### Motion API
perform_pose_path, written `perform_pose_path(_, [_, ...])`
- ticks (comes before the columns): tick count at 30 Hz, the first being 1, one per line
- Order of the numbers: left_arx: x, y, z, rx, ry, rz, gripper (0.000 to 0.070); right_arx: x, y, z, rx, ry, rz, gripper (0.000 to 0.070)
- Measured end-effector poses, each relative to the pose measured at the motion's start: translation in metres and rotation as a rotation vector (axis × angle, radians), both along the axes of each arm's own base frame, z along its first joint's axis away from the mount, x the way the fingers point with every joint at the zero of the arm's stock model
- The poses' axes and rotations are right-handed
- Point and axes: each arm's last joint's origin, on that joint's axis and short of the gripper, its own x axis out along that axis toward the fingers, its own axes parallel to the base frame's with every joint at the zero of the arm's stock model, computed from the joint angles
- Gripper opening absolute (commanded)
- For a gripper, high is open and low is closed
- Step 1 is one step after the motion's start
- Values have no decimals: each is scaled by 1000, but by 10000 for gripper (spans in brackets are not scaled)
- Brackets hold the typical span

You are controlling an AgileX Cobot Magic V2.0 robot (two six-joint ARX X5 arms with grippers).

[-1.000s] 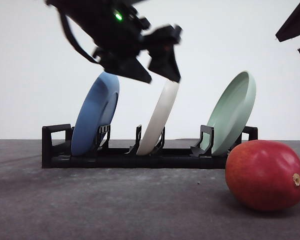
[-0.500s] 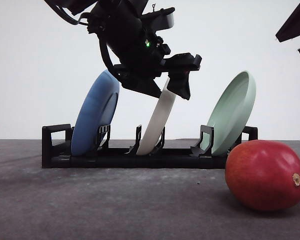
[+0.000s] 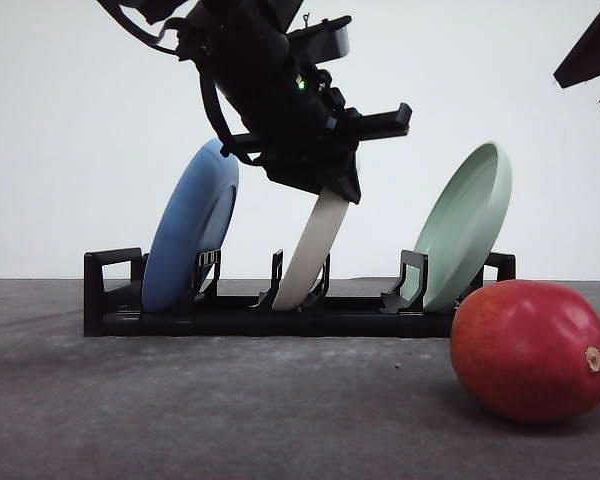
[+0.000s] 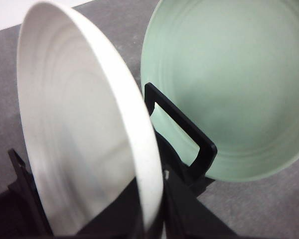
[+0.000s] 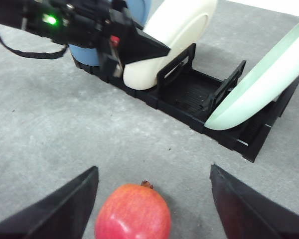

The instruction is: Place pomegranate in white plate

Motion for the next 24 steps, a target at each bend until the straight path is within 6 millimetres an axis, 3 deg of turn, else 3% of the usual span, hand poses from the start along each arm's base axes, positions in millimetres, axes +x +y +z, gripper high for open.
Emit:
perform_pose_path(14, [-13, 13, 37, -138, 8, 43, 11, 0, 0, 0, 0, 0, -1, 449])
perform_pose_path(24, [-35, 35, 78, -253, 33, 75, 11, 0, 0, 0, 0, 0, 0, 449])
